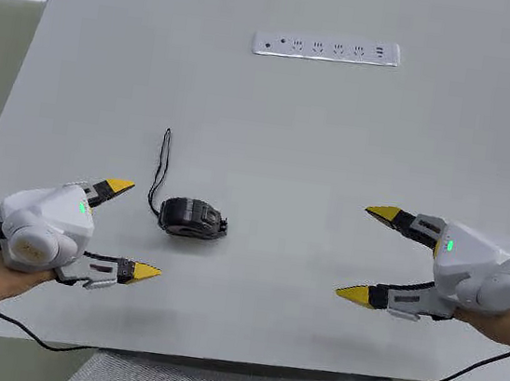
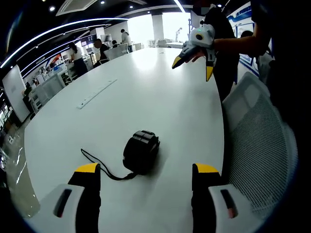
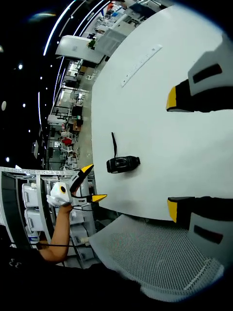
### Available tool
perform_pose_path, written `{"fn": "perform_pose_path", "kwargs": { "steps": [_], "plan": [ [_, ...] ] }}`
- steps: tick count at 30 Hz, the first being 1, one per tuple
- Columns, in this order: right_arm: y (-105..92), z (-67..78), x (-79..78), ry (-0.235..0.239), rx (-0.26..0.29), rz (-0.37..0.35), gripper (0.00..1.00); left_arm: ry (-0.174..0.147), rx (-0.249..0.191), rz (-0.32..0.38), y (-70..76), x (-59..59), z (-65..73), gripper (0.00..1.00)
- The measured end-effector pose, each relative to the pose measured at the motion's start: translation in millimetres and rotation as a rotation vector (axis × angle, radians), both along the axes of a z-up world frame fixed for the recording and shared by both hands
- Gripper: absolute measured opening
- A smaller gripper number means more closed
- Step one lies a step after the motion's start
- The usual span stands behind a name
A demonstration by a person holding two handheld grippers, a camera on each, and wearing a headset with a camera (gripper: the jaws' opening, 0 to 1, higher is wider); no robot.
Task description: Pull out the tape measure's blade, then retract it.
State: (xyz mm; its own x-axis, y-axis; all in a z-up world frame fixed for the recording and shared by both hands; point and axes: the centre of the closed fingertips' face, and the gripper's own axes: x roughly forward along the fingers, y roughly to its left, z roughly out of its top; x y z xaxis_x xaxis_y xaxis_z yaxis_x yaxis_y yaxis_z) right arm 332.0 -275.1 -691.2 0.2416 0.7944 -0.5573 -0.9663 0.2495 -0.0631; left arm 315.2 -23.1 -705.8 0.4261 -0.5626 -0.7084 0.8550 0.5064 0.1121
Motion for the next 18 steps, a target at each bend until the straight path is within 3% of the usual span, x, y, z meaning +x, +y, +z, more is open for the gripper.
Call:
{"fn": "perform_pose_path", "kwargs": {
  "steps": [18],
  "plan": [
    [30.1, -12.1, 12.6, -0.003, 0.004, 0.076, 0.63, 0.02, 0.041, -0.065, -2.0, 12.3, -15.7, 0.67]
  ]
}}
